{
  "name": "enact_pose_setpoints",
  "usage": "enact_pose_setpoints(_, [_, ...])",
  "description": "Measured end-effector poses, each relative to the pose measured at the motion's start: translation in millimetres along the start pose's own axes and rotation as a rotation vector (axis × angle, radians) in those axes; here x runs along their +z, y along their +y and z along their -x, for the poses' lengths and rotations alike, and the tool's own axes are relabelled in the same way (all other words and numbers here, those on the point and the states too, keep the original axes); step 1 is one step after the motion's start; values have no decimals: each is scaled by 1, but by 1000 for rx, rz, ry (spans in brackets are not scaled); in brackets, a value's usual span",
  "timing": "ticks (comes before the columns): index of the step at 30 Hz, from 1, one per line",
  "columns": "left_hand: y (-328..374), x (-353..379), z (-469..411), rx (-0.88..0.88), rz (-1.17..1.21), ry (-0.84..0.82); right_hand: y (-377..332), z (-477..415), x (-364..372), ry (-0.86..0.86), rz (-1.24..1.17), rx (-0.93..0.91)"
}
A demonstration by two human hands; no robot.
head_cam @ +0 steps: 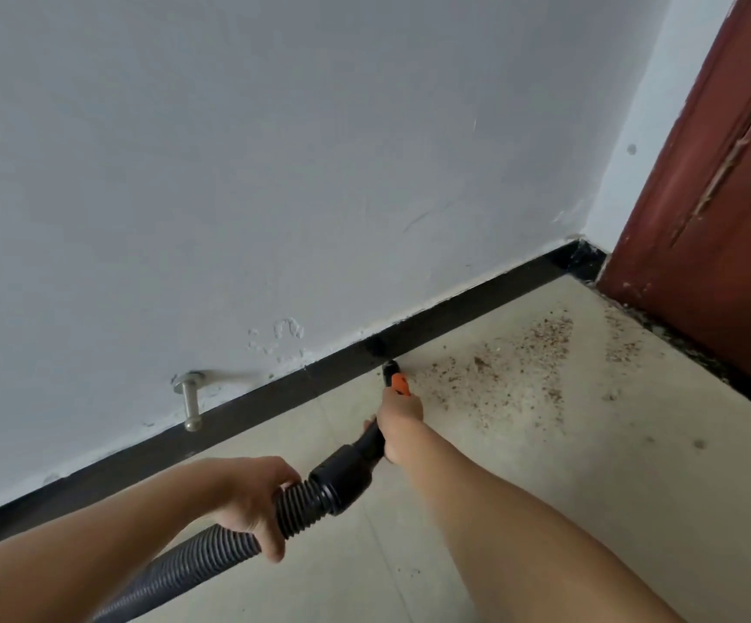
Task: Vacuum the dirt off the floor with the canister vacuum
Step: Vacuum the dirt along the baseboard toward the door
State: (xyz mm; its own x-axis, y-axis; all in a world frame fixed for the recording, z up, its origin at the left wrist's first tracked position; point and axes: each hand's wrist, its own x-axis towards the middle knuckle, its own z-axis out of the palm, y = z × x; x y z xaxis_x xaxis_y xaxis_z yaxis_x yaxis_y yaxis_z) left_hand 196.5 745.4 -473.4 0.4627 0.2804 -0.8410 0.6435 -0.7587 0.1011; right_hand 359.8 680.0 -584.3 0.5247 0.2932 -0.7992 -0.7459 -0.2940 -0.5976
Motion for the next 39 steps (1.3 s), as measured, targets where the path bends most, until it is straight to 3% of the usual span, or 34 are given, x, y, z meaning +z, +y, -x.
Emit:
enact_pose_setpoints(9, [-68, 22, 11, -119, -95, 49, 44, 32, 48, -80, -141, 130])
enact_pose_setpoints(16, [-108, 15, 17, -251, -253, 155, 76, 61, 57, -145, -432, 263])
enact_pose_setpoints(39, [44, -50, -62, 84, -238, 284, -40, -12, -81, -11, -494, 176])
